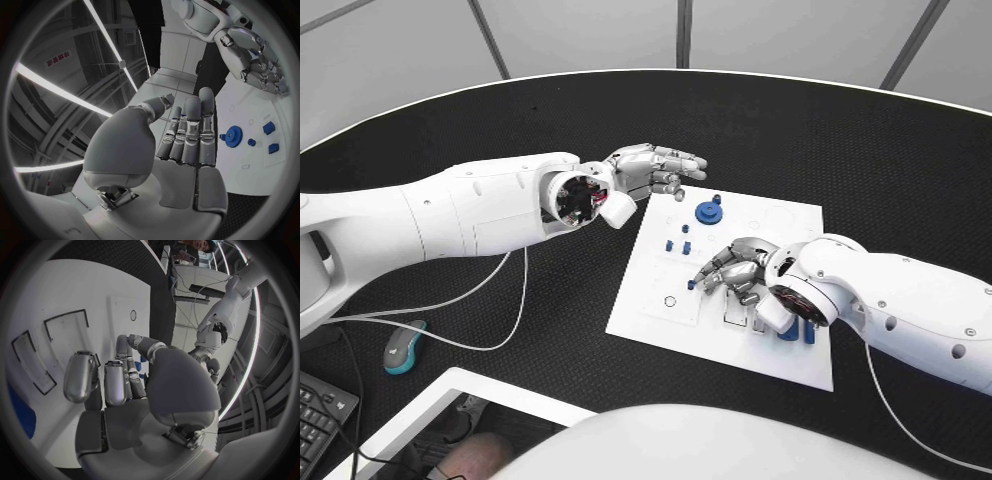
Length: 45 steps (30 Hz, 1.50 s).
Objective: Assemble the parts on the task board
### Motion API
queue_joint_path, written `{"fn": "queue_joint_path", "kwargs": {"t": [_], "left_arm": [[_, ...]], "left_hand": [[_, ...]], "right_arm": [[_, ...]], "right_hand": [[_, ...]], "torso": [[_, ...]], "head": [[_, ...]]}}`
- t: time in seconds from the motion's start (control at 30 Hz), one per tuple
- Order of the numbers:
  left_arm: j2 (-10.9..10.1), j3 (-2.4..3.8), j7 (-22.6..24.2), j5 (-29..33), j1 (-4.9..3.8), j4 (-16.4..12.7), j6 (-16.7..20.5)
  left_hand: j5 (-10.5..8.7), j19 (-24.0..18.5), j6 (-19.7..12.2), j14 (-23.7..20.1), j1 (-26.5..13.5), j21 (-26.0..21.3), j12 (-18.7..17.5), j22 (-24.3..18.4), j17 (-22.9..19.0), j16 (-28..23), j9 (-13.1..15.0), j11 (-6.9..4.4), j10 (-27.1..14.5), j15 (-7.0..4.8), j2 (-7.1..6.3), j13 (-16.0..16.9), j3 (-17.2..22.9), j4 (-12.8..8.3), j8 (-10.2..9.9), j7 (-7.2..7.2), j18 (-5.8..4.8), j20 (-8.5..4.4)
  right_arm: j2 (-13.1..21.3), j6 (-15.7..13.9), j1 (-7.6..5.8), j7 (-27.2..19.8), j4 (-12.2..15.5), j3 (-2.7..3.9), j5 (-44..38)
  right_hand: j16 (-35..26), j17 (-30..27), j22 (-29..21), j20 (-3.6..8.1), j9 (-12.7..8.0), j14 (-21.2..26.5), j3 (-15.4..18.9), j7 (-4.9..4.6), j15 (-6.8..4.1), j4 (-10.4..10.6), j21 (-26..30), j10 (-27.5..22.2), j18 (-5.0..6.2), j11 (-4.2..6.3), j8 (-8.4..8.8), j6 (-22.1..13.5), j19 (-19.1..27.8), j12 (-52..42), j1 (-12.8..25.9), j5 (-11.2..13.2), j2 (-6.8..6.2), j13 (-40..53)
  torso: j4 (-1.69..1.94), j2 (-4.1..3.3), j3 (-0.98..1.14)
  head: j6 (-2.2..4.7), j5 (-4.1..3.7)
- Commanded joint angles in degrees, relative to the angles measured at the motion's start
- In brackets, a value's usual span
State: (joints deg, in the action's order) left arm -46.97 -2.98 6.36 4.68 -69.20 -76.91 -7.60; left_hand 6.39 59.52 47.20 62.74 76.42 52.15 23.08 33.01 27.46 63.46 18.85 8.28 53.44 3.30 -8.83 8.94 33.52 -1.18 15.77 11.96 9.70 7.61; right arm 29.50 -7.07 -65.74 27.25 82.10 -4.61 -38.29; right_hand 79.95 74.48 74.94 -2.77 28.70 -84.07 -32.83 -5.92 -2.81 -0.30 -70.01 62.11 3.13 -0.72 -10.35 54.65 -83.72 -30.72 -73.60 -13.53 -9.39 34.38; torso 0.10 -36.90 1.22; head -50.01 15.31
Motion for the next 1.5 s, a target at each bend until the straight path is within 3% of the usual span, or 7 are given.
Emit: {"fn": "queue_joint_path", "kwargs": {"t": [0.03,0.23,0.4,0.87,1.03,1.27,1.5], "left_arm": [[0.03,0.0,0.0,0.0,0.0,0.09,-0.06],[0.16,0.0,0.03,0.0,0.01,0.38,-0.23],[0.43,-0.01,0.12,0.0,0.02,0.74,-0.43],[0.83,-0.03,1.43,0.0,0.07,1.62,0.03],[1.02,-0.04,2.1,0.01,0.11,1.92,0.18],[1.22,-0.05,3.09,0.01,0.17,2.13,0.36],[1.09,-0.05,3.46,0.02,0.2,2.02,0.52]], "left_hand": [[-0.24,-0.03,-0.38,-0.3,0.04,-0.26,0.35,-0.09,-0.1,0.25,0.03,-0.07,-0.32,0.04,-0.02,0.1,-0.29,-0.04,-0.25,0.48,0.9,0.51],[-0.29,-0.05,-0.43,-0.35,0.06,-0.3,0.43,-0.12,-0.14,0.3,0.04,-0.07,-0.44,0.05,0.01,0.12,-0.33,0.02,-0.26,0.48,0.91,0.54],[-0.29,-0.05,-0.43,-0.35,0.06,-0.3,0.43,-0.12,-0.14,0.3,0.04,-0.07,-0.44,0.05,0.01,0.12,-0.33,0.02,-0.26,0.48,0.91,0.54],[-0.27,-0.06,-0.41,-0.39,0.19,-0.33,0.55,-0.14,-0.19,0.35,0.07,-0.1,-0.45,0.04,0.12,0.15,-0.29,0.01,-0.23,0.43,0.92,0.55],[-0.27,-0.06,-0.37,-0.4,0.22,-0.33,0.6,-0.14,-0.2,0.36,0.09,-0.12,-0.43,0.03,0.14,0.16,-0.28,0.01,-0.21,0.41,0.92,0.55],[-0.28,-0.07,-0.31,-0.41,0.2,-0.34,0.66,-0.14,-0.21,0.38,0.11,-0.13,-0.38,0.03,0.16,0.19,-0.3,0.04,-0.16,0.39,0.92,0.55],[-0.31,-0.1,-0.18,-0.45,0.07,-0.37,0.83,-0.17,-0.26,0.43,0.17,-0.16,-0.29,0.03,0.13,0.24,-0.43,0.16,-0.07,0.35,0.92,0.56]], "right_arm": [[0.61,-0.49,0.0,-0.25,0.99,0.02,0.0],[2.94,-2.36,-0.36,-0.82,4.49,0.09,-0.01],[6.51,-4.3,-2.01,-3.77,8.3,0.12,-0.01],[18.12,-9.05,-4.67,-27.18,15.05,0.07,-8.16],[20.26,-12.76,-4.78,-29.99,14.37,0.05,-20.45],[19.72,-15.39,-4.81,-29.64,11.09,0.03,-34.93],[17.26,-9.8,-4.79,-24.78,7.7,-0.01,-47.62]], "right_hand": [[0.37,0.07,7.54,0.24,-0.1,-2.27,-0.08,0.02,-0.43,0.35,-0.13,-0.49,0.61,-0.12,0.21,-0.37,-1.84,-0.33,0.49,-0.27,0.03,0.09],[0.56,0.34,7.66,0.28,-0.04,-2.39,-0.23,0.05,-0.53,0.35,-0.41,-0.51,0.56,-0.02,0.1,-0.21,-1.94,-0.56,0.4,-0.59,0.08,0.21],[0.61,0.42,7.79,0.26,0.21,-2.49,-0.57,-0.15,-0.4,0.28,-0.66,-0.74,0.49,-0.31,-0.4,0.67,-2.09,-0.68,0.19,-1.4,0.06,0.23],[-2.47,-3.9,5.86,-0.81,0.69,-0.96,-1.32,-0.93,0.8,-0.56,5.09,-1.13,1.44,-1.61,-1.0,2.17,-0.45,3.03,-1.27,-1.52,-0.41,-3.13],[-3.78,-5.51,5.25,-0.95,0.56,-0.28,-0.93,-0.84,0.82,0.04,6.82,-0.31,1.72,-1.62,-0.61,2.04,0.18,4.92,-0.86,-1.26,-1.21,-4.9],[-4.19,-6.06,4.76,-1.95,-0.29,-0.24,-0.58,-1.59,2.21,2.41,8.12,-4.05,1.82,-3.29,1.5,-0.8,0.29,13.1,0.8,0.67,-3.79,-11.43],[-4.47,-6.56,3.44,-2.85,-1.26,0.11,2.36,0.17,3.05,3.96,11.34,-6.89,2.3,-4.4,3.83,-4.13,0.83,16.63,0.76,3.74,-5.35,-15.07]], "torso": [[-0.05,0.0,-0.02],[-0.19,0.12,-0.04],[-0.26,0.22,-0.05],[-1.29,1.16,0.49],[-1.81,1.45,0.81],[-1.86,1.56,0.97],[-1.63,1.28,0.77]], "head": [[0.01,0.03],[0.01,-0.48],[0.01,-2.01],[0.01,-5.09],[1.48,-6.49],[3.62,-9.15],[4.68,-10.5]]}}
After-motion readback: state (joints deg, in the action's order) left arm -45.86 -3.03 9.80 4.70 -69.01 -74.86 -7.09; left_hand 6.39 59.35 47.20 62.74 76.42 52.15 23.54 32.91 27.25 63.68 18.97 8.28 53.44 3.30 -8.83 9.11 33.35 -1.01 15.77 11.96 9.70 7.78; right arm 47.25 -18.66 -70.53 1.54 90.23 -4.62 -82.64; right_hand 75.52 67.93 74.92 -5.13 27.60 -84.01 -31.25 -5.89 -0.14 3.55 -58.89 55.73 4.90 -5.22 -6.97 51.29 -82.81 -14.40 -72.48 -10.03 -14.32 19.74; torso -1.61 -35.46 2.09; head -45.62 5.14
